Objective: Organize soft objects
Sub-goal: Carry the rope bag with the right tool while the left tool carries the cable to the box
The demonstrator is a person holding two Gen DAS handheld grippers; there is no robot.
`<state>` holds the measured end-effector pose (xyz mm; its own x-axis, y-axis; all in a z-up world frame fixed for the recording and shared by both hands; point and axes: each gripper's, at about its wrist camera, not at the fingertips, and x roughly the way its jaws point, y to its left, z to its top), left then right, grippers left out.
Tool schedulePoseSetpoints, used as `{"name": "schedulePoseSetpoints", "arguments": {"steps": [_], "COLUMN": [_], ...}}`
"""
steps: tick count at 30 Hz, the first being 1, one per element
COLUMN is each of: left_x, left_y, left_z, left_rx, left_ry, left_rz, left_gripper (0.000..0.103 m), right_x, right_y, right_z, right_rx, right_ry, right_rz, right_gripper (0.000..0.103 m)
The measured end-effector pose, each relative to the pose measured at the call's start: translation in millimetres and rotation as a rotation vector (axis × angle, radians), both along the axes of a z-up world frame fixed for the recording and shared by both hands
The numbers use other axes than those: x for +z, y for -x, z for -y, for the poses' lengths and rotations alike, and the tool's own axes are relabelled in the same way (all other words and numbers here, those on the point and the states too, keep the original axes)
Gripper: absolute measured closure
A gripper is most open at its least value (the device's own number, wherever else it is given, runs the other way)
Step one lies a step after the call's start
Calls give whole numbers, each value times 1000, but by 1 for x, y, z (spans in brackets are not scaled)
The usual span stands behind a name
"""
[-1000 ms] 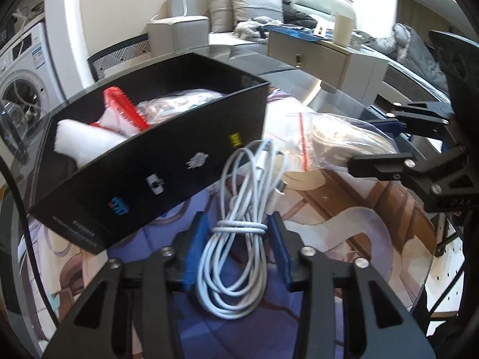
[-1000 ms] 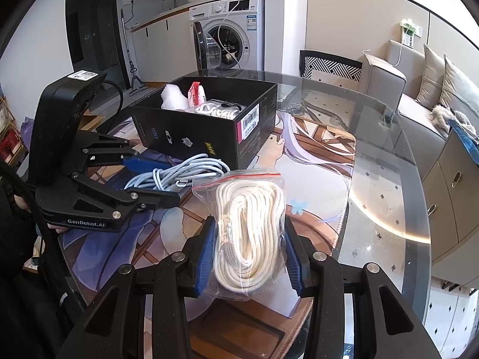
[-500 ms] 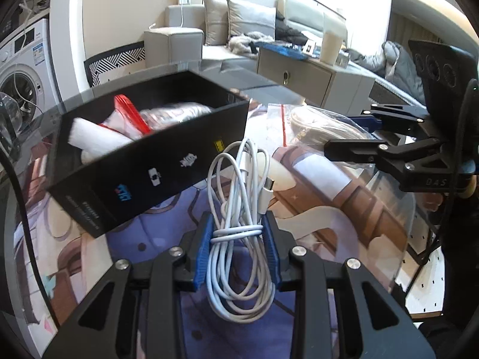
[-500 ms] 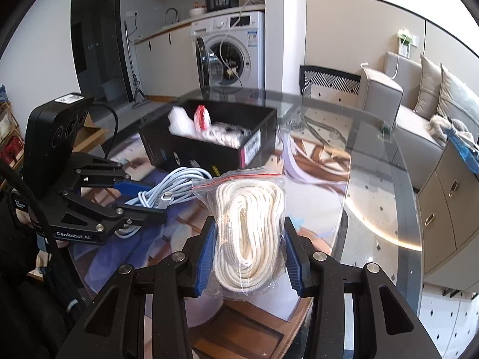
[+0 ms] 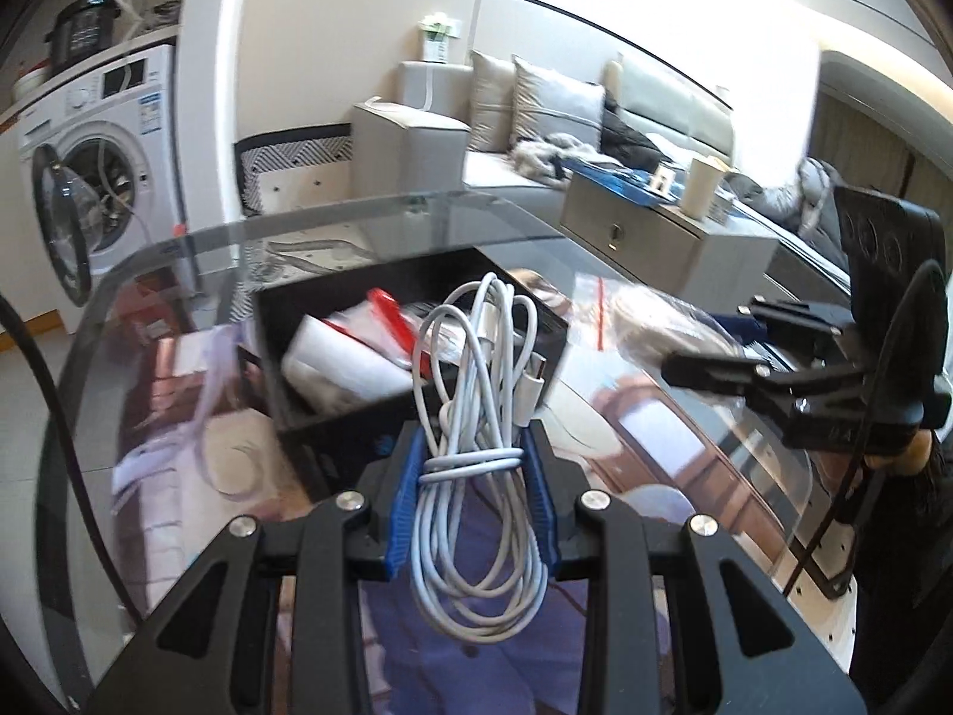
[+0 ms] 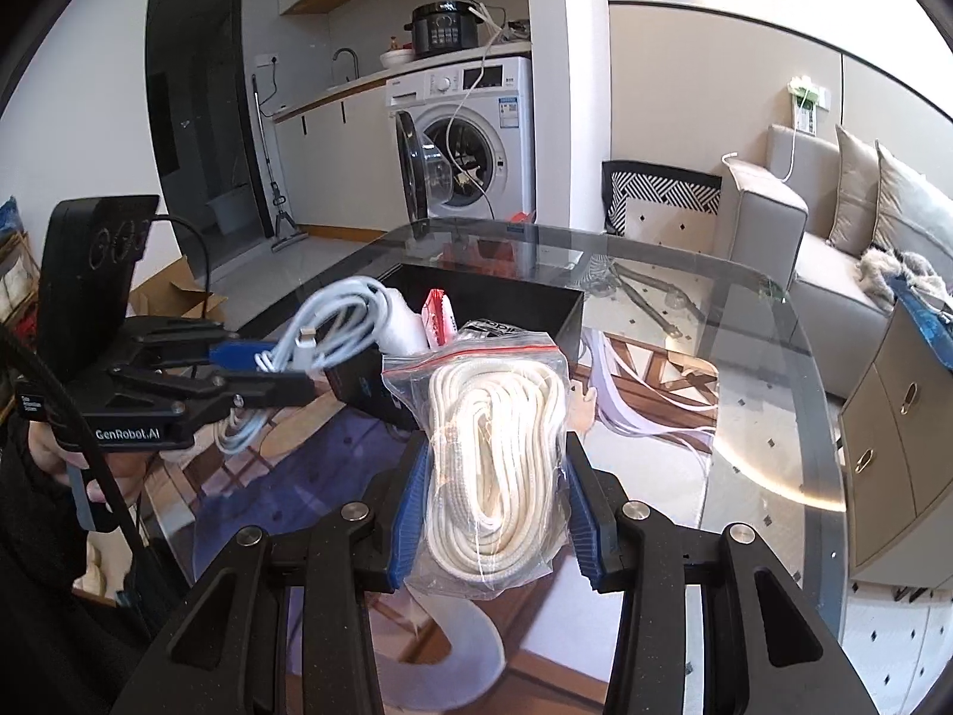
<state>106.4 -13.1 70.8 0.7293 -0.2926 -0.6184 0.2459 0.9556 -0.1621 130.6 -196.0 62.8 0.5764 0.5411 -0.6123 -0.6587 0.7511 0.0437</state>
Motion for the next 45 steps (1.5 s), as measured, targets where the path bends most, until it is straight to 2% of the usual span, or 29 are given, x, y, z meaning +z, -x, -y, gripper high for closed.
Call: {"name": "schedulePoseSetpoints", "arguments": {"steps": [6,15,31,45], "left_x": [7,6,-9,-25], "left_y": [-13,-44,-87,-116], "left_z": [-25,-42,-47,-40], "left_rx": [83,145,162,120], "left_ry": [-6,-17,-50,-69], "left_rz": [11,1,-44,-83], "left_gripper": [72,72,72,72], "right_x": [3,6,1,-16], "right_y": [-24,-54,-95,-119], "right_z": [-18,-44,-101,-119], "right_rx": [-57,-113,-72,-53], "right_ry": [15,51,171,183], "right_rz": [-56,-112,-142,-176], "right_gripper": [61,61,61,61]}}
